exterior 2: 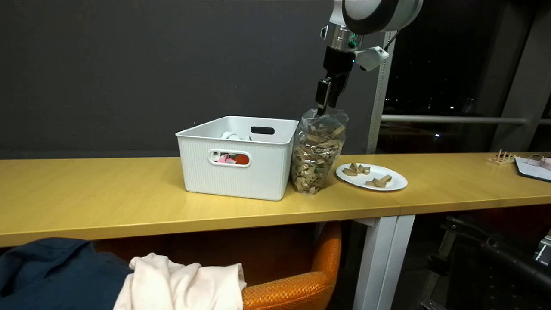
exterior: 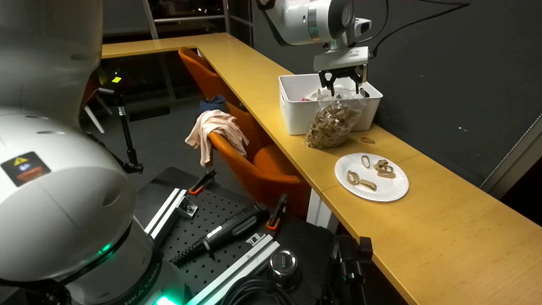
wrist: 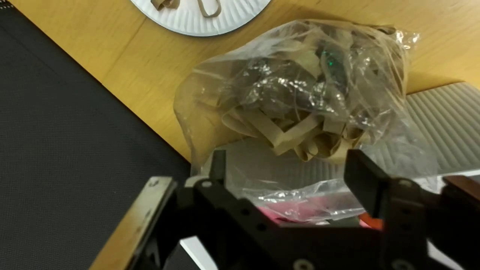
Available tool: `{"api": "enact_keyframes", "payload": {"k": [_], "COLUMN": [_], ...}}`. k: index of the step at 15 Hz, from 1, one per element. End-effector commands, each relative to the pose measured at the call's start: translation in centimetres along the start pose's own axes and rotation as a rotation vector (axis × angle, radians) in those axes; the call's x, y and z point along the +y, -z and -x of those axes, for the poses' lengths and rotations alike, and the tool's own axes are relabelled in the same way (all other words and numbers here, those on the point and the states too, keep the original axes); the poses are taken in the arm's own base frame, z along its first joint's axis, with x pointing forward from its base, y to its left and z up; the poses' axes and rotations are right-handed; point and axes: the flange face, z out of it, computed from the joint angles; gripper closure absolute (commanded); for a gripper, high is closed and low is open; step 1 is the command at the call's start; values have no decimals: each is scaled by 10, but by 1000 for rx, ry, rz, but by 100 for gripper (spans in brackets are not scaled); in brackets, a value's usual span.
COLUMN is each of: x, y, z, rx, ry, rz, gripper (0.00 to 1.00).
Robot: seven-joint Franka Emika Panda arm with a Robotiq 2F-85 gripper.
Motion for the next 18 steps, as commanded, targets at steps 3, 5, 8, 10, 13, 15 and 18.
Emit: {"api": "enact_keyframes", "payload": {"k": [3, 5, 8, 10, 13, 15, 18], "x": [23, 42, 81, 111, 149, 166, 179], "y": [37, 44, 37, 19, -22, -51, -86], "z": [60, 95, 141, 161, 172, 173, 169], "rx": [-15, -31, -81, -102, -120, -175, -273], "ry": [-110, -182, -265, -315, -340, -360, -360], "rz": [-2, -10, -43, -94, -216, -319, -419], "gripper": [0, 0, 0, 0, 0, 0, 0]}}
